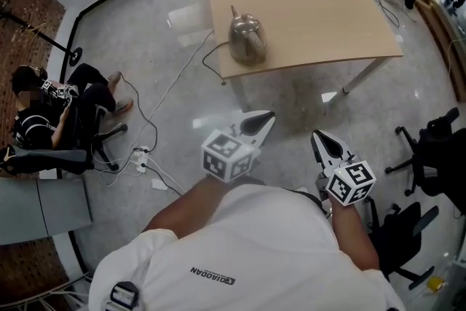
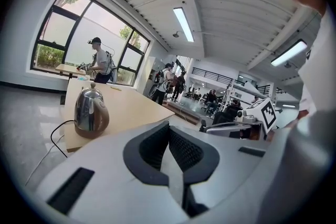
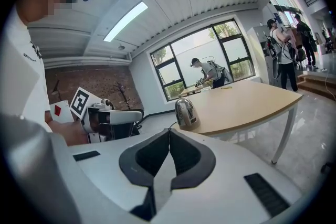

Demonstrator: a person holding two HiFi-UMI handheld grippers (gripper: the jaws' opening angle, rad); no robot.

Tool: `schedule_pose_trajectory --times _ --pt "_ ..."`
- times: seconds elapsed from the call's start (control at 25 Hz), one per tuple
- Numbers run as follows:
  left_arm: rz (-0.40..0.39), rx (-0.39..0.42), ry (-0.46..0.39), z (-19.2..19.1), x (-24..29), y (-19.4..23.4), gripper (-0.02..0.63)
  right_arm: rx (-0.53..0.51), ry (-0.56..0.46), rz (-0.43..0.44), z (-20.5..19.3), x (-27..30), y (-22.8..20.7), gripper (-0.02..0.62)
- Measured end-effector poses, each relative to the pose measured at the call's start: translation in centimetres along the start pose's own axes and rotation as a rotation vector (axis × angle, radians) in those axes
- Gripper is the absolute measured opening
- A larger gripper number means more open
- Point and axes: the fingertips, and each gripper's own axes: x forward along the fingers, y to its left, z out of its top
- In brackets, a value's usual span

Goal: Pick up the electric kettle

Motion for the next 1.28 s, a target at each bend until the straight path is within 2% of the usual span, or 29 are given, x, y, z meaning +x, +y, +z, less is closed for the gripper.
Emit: schedule_pose_trajectory --times 0.88,1.28 --pt "0.011 -0.040 0.031 -0.4 -5.2 9.7 -0.005 0.013 0.020 -0.031 0.2 9.1 4.2 0.021" --pt "0.054 -0.053 -0.008 -0.1 -8.8 12.5 -0.005 -0.014 0.050 0.015 0.4 12.4 7.3 0.021"
